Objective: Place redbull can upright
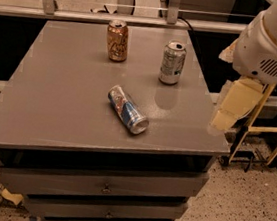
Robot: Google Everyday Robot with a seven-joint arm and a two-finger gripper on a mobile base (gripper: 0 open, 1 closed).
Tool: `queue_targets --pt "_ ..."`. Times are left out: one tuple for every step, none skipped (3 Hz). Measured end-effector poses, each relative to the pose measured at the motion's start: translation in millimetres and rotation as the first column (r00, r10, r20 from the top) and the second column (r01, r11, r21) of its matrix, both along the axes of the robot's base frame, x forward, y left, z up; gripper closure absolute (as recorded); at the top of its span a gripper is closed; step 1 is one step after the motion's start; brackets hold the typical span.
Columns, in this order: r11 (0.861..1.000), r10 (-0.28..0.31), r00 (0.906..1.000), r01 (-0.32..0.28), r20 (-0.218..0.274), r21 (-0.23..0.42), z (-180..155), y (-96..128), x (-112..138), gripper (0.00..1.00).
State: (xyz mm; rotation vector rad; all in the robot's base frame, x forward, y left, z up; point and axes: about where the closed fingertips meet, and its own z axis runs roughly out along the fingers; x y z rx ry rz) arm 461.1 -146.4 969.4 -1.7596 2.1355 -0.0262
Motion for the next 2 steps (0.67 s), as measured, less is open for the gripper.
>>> queue_targets --pt "0.997 -0.069 0.9973 0.070 -0.023 0.037 -5.6 3.0 11.7 0.00" --pt "0.994 -0.109 0.9930 0.110 -0.045 0.014 -7.0 35.3 35.6 0.00"
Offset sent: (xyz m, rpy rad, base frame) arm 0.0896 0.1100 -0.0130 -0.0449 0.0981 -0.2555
